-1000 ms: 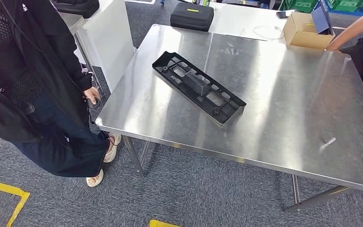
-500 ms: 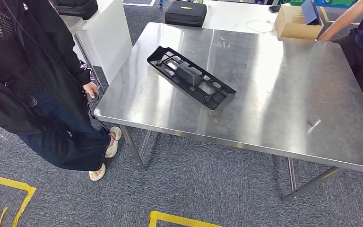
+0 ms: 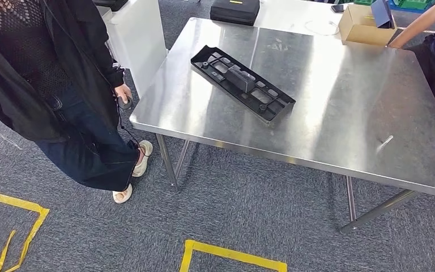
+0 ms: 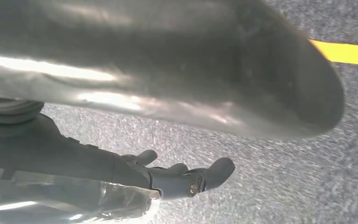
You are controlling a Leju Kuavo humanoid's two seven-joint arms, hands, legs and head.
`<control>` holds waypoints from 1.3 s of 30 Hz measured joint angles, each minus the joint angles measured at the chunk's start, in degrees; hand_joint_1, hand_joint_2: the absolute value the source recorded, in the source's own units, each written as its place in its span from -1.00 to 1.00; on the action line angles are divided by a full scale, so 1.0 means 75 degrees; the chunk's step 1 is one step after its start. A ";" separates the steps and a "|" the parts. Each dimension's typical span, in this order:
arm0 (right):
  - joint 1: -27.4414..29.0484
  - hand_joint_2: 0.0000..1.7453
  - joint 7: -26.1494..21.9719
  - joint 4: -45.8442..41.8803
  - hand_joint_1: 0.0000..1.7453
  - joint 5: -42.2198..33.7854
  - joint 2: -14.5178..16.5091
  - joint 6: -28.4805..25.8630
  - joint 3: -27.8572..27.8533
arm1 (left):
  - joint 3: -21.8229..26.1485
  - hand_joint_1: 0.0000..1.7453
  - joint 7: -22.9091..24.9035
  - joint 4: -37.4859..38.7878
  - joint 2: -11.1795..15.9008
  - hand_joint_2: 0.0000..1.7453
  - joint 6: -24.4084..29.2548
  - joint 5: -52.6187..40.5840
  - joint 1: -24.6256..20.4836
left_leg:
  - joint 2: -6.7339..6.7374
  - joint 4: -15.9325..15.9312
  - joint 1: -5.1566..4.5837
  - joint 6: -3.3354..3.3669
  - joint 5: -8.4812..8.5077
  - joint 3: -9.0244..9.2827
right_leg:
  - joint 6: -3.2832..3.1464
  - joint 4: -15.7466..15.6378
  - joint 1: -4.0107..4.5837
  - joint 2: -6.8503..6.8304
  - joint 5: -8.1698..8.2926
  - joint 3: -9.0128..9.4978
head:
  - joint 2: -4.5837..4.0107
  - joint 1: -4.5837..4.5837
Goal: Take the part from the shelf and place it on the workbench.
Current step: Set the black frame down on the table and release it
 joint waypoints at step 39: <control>-0.0050 -1.00 -0.0050 0.0000 -1.00 -0.0229 -0.0077 -0.0034 0.0035 | -0.0009 -1.00 0.0013 -0.0001 -0.0009 -1.00 -0.0018 -0.0063 -0.0041 | 0.0055 0.0103 -0.0058 -0.0245 0.0416 -0.0471 | 0.0269 -0.1708 0.0041 0.0045 0.0274 0.1527 | 0.0000 0.0048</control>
